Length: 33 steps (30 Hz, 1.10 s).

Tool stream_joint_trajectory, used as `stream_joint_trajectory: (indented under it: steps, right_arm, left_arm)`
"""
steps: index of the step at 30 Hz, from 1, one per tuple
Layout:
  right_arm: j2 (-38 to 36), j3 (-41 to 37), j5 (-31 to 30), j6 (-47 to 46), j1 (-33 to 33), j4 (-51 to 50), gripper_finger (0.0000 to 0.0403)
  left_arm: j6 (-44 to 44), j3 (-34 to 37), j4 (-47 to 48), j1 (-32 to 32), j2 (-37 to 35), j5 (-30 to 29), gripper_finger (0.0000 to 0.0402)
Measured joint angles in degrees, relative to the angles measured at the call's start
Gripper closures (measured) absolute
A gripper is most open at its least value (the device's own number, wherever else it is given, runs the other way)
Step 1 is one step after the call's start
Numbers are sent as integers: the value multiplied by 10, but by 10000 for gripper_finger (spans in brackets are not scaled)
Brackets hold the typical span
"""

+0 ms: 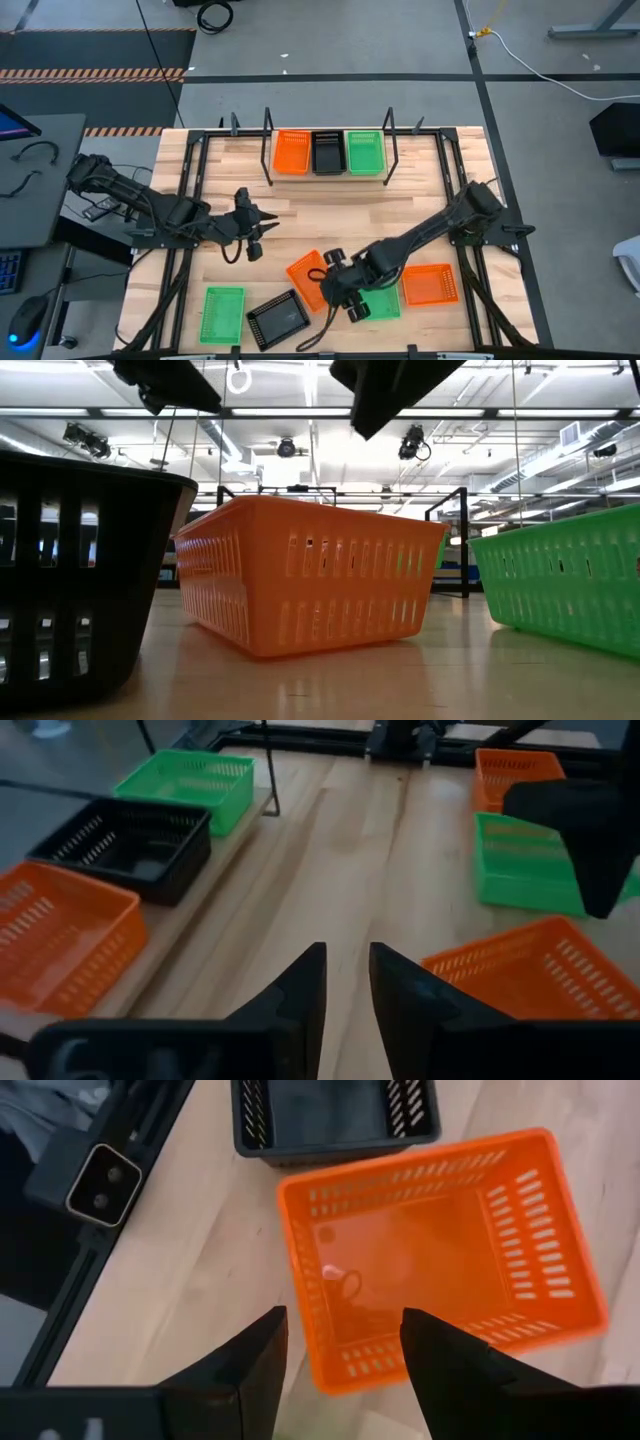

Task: Stack baskets on shelf by color
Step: Stack the left orange bin on top of the other orange bin on the shelf

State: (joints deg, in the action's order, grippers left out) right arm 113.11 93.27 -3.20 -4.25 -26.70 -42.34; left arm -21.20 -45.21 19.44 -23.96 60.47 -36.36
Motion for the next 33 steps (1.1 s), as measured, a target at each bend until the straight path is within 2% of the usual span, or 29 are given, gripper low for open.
stream_joint_trajectory:
  steps: [7,14,24,33]
  right_arm:
    - [33,13,-5,-20,-19,-1,203]
    - [40,13,-34,-26,-36,16,203]
    - [68,9,-75,-16,-41,22,204]
    - [69,7,-46,-1,-31,28,219]
  left_arm:
    - [-36,0,1,-32,21,-1,317]
    - [-80,0,3,-59,39,-8,321]
    - [-86,0,-9,-72,48,-29,322]
    - [-82,0,-6,-72,48,-31,321]
